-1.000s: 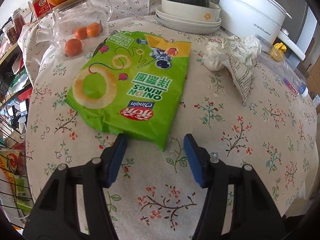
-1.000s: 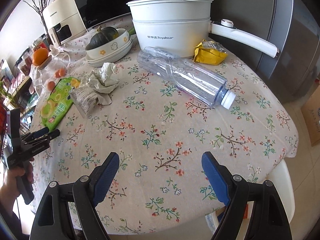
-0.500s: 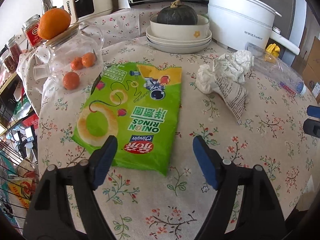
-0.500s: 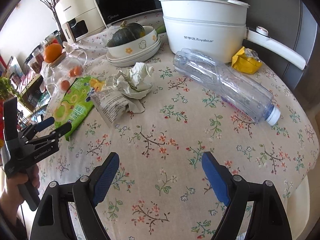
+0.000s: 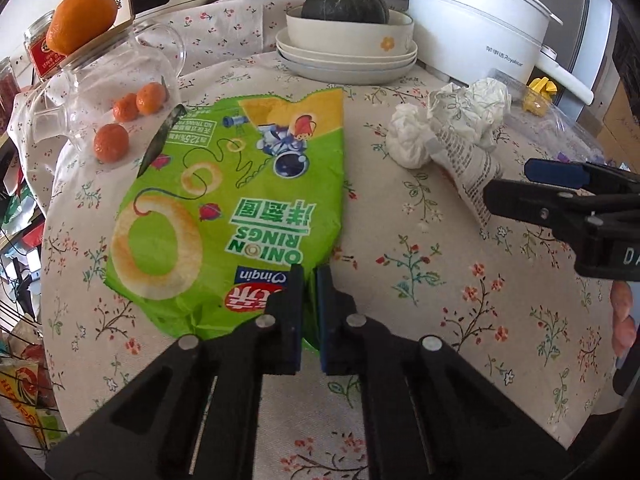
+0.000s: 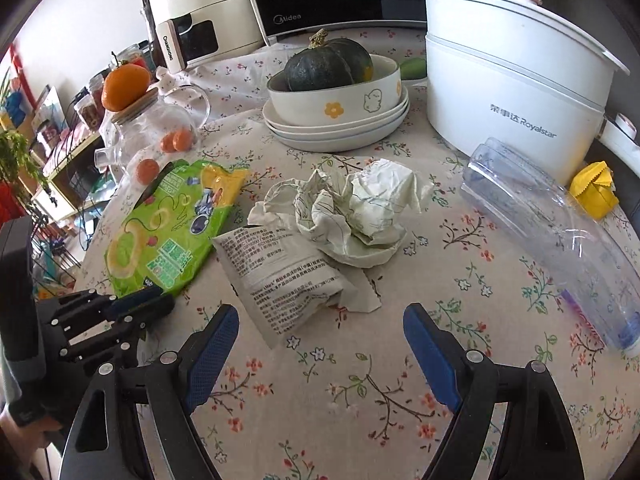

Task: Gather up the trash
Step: 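Grasp the green onion-rings bag with the left tool while the right grasps the white packet, then carry the green bag and white packet to the bin and release both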

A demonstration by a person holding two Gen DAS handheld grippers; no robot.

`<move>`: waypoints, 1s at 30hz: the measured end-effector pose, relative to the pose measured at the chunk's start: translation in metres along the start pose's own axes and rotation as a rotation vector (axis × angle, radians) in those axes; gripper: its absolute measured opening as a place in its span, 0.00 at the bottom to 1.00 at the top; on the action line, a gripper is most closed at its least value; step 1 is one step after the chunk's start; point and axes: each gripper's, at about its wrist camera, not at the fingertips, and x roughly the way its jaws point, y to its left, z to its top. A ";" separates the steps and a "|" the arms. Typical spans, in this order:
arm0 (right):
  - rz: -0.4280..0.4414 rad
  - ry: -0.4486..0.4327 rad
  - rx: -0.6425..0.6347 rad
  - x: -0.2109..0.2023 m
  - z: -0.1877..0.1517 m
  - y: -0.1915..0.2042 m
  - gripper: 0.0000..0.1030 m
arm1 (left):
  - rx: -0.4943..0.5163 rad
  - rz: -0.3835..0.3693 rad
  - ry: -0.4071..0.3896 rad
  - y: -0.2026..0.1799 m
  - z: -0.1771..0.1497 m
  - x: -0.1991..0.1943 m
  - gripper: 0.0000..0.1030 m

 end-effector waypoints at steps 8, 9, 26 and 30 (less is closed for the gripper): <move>-0.013 0.008 -0.021 0.030 0.007 0.010 0.61 | -0.167 -0.016 -0.024 0.029 0.001 -0.016 0.02; -0.009 0.021 -0.029 0.031 0.005 0.009 0.48 | -0.179 -0.014 -0.029 0.031 0.001 -0.020 0.02; 0.088 -0.024 -0.052 -0.066 -0.030 -0.005 0.12 | -0.197 -0.062 -0.116 0.000 -0.003 -0.098 0.02; 0.093 -0.055 -0.048 -0.100 -0.039 -0.011 0.12 | -0.187 -0.083 -0.133 -0.015 -0.008 -0.116 0.02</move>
